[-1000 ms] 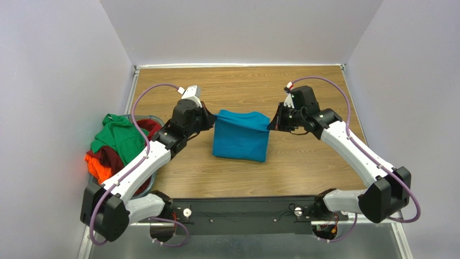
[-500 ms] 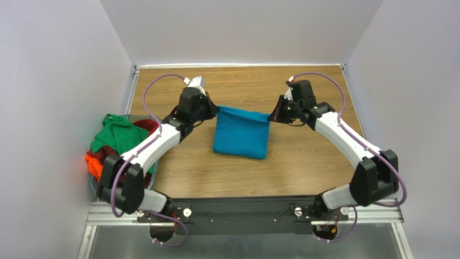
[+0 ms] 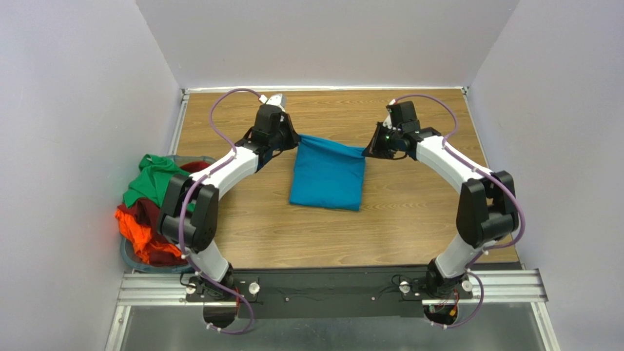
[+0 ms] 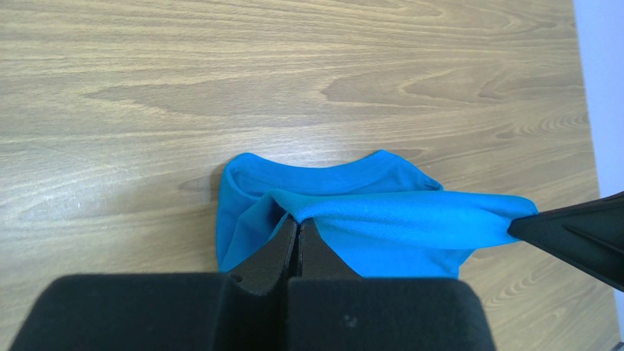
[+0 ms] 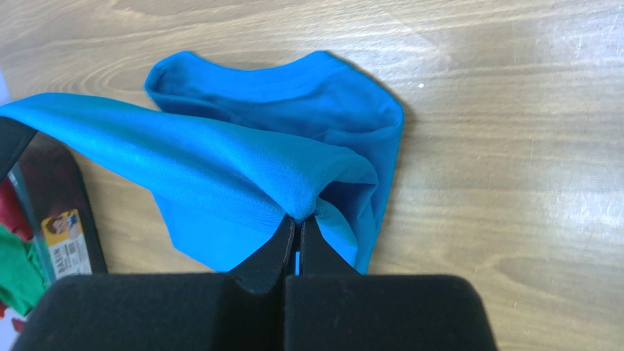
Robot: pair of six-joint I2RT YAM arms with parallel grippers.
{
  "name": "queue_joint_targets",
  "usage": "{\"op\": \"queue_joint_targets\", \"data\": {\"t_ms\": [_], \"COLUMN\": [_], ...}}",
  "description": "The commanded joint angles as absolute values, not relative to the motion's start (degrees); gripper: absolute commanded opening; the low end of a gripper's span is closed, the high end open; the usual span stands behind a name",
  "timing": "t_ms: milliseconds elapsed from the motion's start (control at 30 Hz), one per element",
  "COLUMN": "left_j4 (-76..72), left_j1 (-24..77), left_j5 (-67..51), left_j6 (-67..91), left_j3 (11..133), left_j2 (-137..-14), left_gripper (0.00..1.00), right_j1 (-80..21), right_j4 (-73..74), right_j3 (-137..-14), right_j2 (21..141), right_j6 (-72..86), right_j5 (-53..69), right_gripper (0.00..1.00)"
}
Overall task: Fold and stack the t-shirts
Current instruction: Fold the tshirt
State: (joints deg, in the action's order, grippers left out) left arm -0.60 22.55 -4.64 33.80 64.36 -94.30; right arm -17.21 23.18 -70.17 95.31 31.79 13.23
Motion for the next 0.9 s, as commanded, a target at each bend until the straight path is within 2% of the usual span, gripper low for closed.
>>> {"op": "queue_joint_targets", "data": {"t_ms": [0,300,333,367,400,433,500,533,567,600,633,867], "left_j4": [-1.0,1.6,1.6,2.3,2.5,3.3,4.7,5.0,5.0,5.0,5.1,4.2], "left_j1": [21.3,20.7,20.6,20.5,20.4,20.5,20.4,20.4,20.4,20.5,20.5,22.7], "left_j5": [-3.6,-1.9,-1.7,-1.6,-1.6,-1.4,-0.8,-0.4,-0.5,-0.5,-0.4,0.4], "left_j6": [32.0,31.6,31.6,31.2,31.1,30.8,30.5,30.5,30.4,30.4,30.7,32.4], "left_j3": [68.2,74.1,74.5,75.0,76.1,76.5,77.5,77.8,77.6,77.1,76.6,69.1], "left_j2": [-98.3,-107.4,-107.9,-108.9,-109.2,-109.7,-109.8,-109.3,-108.0,-107.3,-106.4,-96.3], "left_gripper": [0.00,0.00,0.00,0.00,0.07,0.19,0.39,0.57,0.62,0.67,0.98,0.98], "right_j1": [-16.2,-15.7,-15.6,-15.6,-15.6,-15.4,-15.5,-15.4,-15.5,-15.5,-15.5,-16.1], "right_j4": [22.1,21.9,21.9,21.9,22.0,21.9,22.0,22.0,22.0,22.0,22.0,21.5], "right_j3": [-73.7,-78.7,-78.7,-79.3,-79.5,-80.0,-80.5,-80.6,-80.8,-80.5,-80.2,-71.4], "right_j2": [99.6,109.2,109.8,110.6,110.7,111.0,110.8,110.6,110.1,108.9,107.9,96.0], "right_j6": [32.0,32.8,32.9,33.0,33.1,33.1,32.4,31.9,31.6,31.3,31.6,32.0], "right_j5": [12.0,8.3,8.3,7.7,7.6,7.3,7.6,7.9,9.0,9.7,10.5,14.2], "right_gripper": [0.01,0.07,0.10,0.19,0.26,0.48,0.70,0.85,1.00,1.00,1.00,1.00]}}
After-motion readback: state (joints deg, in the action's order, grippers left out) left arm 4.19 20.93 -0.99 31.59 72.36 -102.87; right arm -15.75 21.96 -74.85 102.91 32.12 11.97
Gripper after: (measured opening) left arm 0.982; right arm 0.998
